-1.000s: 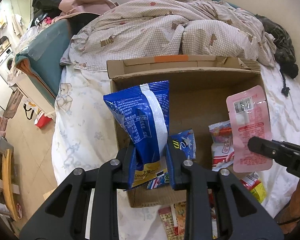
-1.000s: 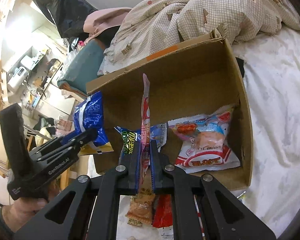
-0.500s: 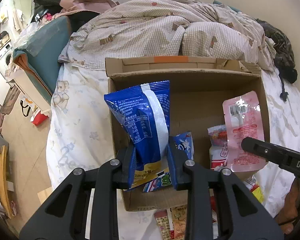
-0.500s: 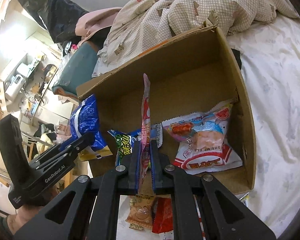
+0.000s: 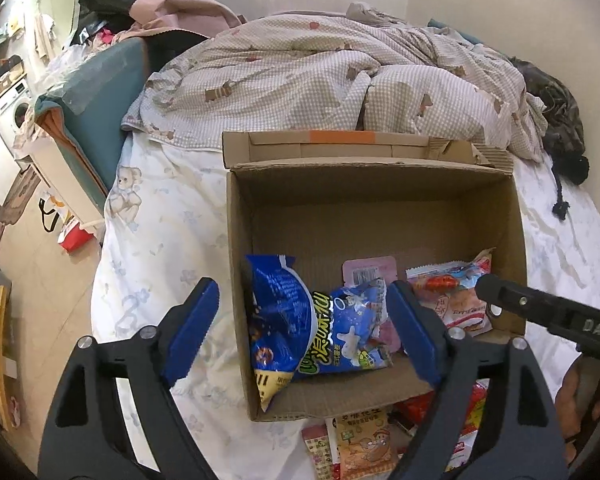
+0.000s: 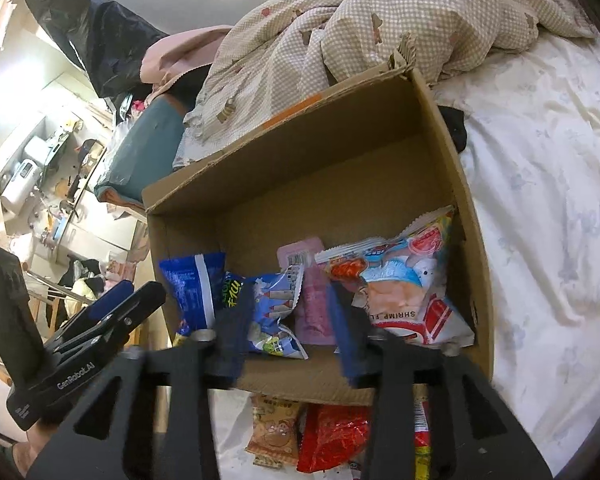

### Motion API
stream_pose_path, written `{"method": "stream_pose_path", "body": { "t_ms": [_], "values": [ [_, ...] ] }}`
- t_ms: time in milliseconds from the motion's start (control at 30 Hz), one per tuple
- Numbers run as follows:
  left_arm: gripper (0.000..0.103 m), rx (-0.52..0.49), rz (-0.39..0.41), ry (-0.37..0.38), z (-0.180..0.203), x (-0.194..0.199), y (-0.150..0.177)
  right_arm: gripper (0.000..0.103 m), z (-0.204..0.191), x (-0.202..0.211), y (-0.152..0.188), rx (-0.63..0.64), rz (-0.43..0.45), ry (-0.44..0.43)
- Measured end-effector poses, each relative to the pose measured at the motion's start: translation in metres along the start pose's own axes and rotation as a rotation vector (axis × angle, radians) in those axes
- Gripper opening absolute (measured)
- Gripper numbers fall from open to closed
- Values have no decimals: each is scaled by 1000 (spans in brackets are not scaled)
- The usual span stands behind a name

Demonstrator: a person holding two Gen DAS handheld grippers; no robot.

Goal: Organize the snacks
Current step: 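Open both tools to release the packets into the box, then grasp a beige wafer bar with left tool while right tool approaches white bag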

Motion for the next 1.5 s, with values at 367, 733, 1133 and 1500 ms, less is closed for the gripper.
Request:
{"method": "stream_pose_path", "body": {
  "t_ms": [367, 733, 1133, 1500],
  "values": [
    [83, 34, 64, 28, -3, 14, -3, 77, -1, 9, -7, 38, 54, 37],
    [89, 53, 73, 58, -2, 32, 6, 83, -4, 36, -5, 66, 111, 62],
    [89, 69, 56, 34, -6, 58, 35, 83, 1, 64, 27, 80, 99, 83],
    [89, 85, 26, 34, -7, 73, 68, 83, 11, 83, 65, 76, 69, 101]
  ]
}}
Point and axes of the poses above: each gripper's, at about its wrist camera, not at the fingertips, and x roughly against the way its jaws point, z to its right, y to its underside, the point moved 10 cm from there along -x, roughly the way its jaws point, and after that the axes turned 14 degrees about y, right-handed, at the moved point
